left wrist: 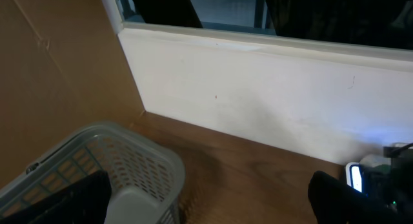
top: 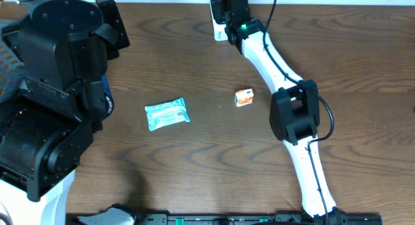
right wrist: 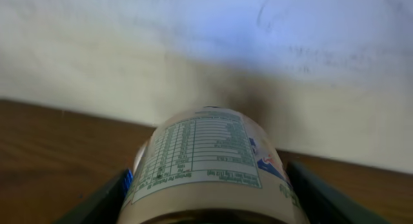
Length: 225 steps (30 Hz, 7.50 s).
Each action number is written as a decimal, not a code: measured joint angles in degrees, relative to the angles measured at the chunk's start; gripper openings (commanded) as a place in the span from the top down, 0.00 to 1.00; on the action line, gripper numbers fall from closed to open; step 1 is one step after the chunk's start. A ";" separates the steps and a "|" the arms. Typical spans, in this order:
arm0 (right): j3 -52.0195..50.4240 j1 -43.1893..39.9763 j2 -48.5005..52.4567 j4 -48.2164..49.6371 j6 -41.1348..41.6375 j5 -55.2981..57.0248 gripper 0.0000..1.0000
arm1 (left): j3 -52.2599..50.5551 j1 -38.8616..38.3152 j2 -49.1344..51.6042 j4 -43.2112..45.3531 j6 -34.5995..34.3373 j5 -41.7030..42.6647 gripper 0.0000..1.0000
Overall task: Scan the item barcode
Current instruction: 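Carry the jar to the right edge of the table and lower it, then open the right gripper and withdraw it back toward the scanner, then lower the right gripper onto the orange Kleenex tissue pack, then close the right gripper on the Kleenex pack and lift it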
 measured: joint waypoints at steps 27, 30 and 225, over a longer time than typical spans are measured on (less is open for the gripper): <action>0.20 -34.58 -16.50 -55.52 13.46 9.79 0.50 | 0.00 0.00 0.00 -0.02 0.00 0.00 0.02; 0.20 -39.93 -16.48 -56.04 14.58 5.90 0.49 | 0.00 0.00 0.00 -0.02 0.00 -0.02 0.02; -57.51 10.14 -37.59 -28.33 -0.09 -23.54 0.01 | 0.00 -0.02 0.00 -0.02 0.00 -0.02 0.02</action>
